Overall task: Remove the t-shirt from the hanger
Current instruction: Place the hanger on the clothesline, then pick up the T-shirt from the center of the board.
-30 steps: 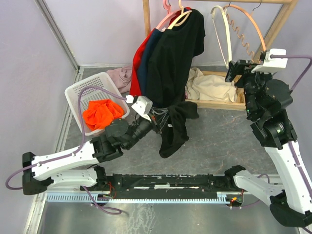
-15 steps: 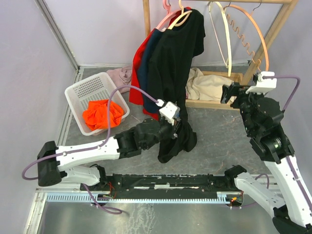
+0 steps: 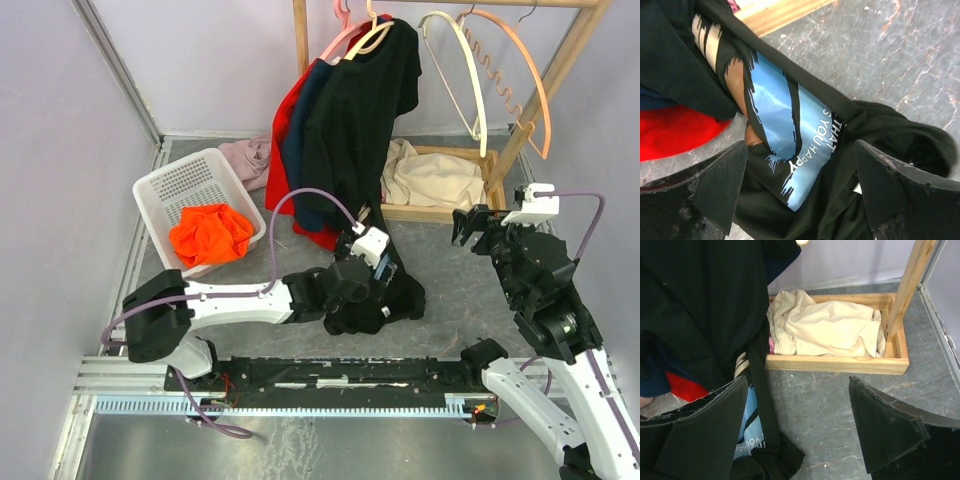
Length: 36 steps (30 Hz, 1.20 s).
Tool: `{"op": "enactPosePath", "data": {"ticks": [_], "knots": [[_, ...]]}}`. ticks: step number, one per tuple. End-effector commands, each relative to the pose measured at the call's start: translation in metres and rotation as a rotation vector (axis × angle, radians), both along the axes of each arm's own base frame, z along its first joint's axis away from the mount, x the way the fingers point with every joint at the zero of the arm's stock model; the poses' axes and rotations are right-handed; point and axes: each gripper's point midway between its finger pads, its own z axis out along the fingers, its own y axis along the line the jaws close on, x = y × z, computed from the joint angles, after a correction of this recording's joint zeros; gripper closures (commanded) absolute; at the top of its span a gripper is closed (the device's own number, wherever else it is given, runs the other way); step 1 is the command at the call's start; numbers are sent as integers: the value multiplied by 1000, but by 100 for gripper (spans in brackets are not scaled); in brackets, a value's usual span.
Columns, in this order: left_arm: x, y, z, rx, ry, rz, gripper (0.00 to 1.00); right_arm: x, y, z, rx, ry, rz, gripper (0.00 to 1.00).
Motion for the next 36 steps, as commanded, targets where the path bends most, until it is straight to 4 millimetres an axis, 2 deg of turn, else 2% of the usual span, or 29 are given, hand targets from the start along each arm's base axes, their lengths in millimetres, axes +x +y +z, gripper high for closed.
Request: {"op": "enactPosePath", "data": {"ticks": [1, 11, 20, 27, 36], "knots": [[4, -8, -6, -60, 41, 65, 1, -5, 1, -3, 16, -6, 15, 11], [3, -20, -51, -3, 103, 69, 1, -9, 3, -8, 20, -4, 37, 11], [1, -31, -77, 31, 133, 42, 1, -7, 5, -13, 15, 7, 39, 11], [-3, -48, -103, 55, 182, 1, 1, -8, 5, -13, 20, 0, 41, 11], [-5, -47, -135, 124, 237, 22, 1, -9, 5, -12, 22, -5, 44, 11]]}}
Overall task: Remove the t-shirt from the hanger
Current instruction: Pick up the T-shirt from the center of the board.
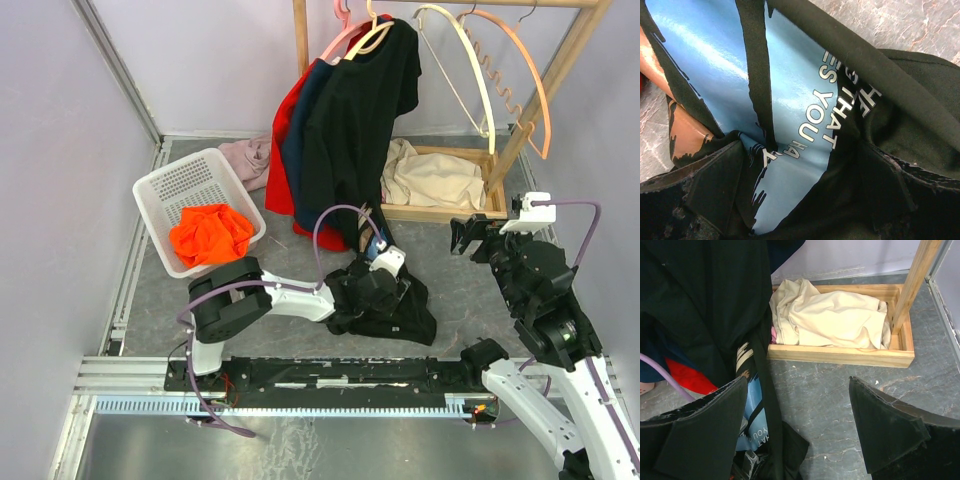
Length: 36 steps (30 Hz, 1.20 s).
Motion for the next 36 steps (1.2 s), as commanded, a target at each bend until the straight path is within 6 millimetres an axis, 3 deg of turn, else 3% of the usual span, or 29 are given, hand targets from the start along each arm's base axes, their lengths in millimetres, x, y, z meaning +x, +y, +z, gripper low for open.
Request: {"op": "enactPosePath", "data": {"ticks": [1, 5, 8, 19, 21, 25, 31, 36], "knots": [[-2, -13, -7, -25, 48, 33, 1, 0, 2, 10, 31, -37, 9, 11], [-1, -3, -26, 49, 64, 66, 2, -1, 2, 11, 34, -43, 11, 11], [-2, 3, -38, 83, 78, 78, 13, -2, 2, 13, 37, -50, 11, 11], [-12, 13, -57, 140, 120, 65, 90, -3, 1, 14, 41, -55, 9, 11], [-15, 13, -55, 143, 119, 53, 97, -3, 1, 13, 40, -55, 6, 11], [-27, 3, -25, 125, 57, 2, 97, -2, 1, 12, 36, -49, 4, 11], [-57, -15, 58, 17, -61, -87, 97, -1, -1, 10, 31, -46, -5, 11], [-72, -6, 124, -117, -110, -106, 97, -1, -2, 8, 26, -45, -12, 11]]}}
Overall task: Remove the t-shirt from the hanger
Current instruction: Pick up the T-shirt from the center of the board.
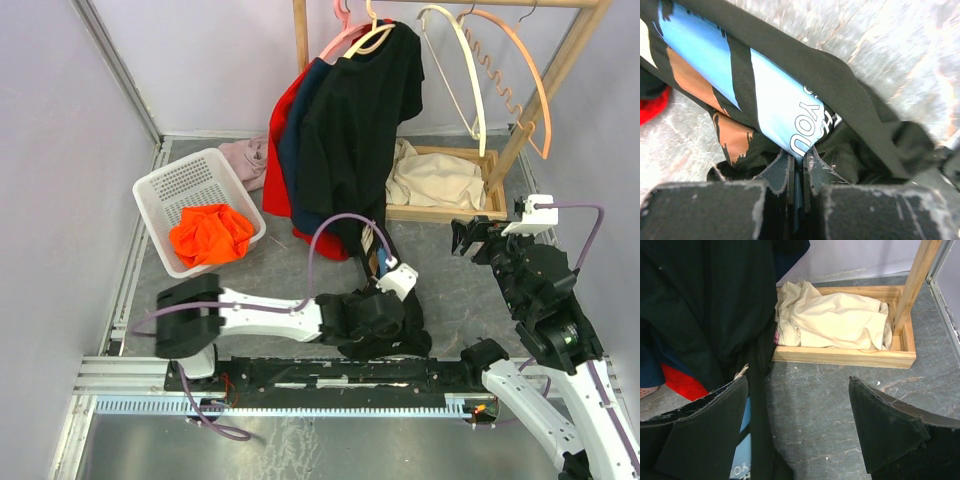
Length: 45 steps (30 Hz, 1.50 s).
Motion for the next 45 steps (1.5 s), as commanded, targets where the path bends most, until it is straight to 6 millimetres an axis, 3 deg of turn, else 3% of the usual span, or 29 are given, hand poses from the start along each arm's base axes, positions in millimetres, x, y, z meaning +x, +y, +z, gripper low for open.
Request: {"op": "enactPosePath", "data": {"ticks": [1, 9, 14, 17, 25, 38, 42, 45], "knots": [[-12, 7, 84, -166, -63, -26, 97, 2, -2, 7, 14, -35, -17, 11], [-8, 64, 160, -236, -198, 129, 97, 0, -4, 8, 14, -43, -18, 11], [1, 98, 196, -256, -282, 233, 97, 0, -3, 9, 18, -47, -16, 11], [1, 109, 212, -285, -294, 233, 97, 0, -2, 9, 19, -45, -10, 11], [-21, 115, 246, -496, -242, 62, 97, 2, 0, 6, 20, -38, -6, 11], [-13, 155, 298, -576, -325, 115, 97, 2, 1, 7, 23, -43, 0, 11], [-9, 159, 303, -574, -358, 137, 97, 2, 1, 8, 23, -43, 3, 11], [-2, 156, 294, -510, -378, 179, 97, 2, 3, 7, 27, -42, 8, 11]]}}
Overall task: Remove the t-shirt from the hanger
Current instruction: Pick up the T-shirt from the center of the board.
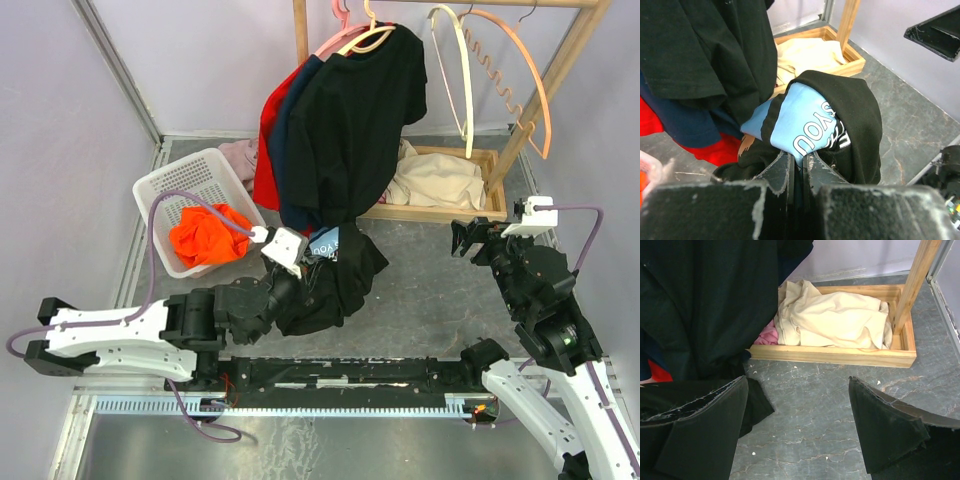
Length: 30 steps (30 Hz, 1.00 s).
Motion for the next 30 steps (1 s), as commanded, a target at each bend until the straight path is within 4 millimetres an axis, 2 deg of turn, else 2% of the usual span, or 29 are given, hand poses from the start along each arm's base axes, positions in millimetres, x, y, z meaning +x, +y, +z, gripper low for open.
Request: {"op": "enactPosePath", "data": {"ticks": [1, 5, 8, 14, 20, 23, 26, 30], "knots": [[13, 4, 30, -35, -52, 106, 97, 2, 4, 10, 27, -39, 13, 11], [23, -5, 10, 58, -48, 192, 97, 2, 5, 12, 31, -42, 19, 11], [32, -17, -6, 93, -20, 180, 97, 2, 5, 12, 31, -43, 23, 11], [63, -32, -47, 141, 40, 185, 97, 4, 7, 10, 28, -34, 26, 12], [93, -53, -95, 191, 128, 156, 97, 8, 9, 5, 19, -13, 29, 12], [101, -62, -118, 205, 169, 155, 97, 7, 8, 4, 15, -12, 25, 11], [106, -67, -137, 226, 194, 168, 85, 6, 7, 5, 15, -16, 22, 11], [111, -75, -171, 277, 248, 171, 54, 6, 7, 4, 16, -14, 22, 11]]}}
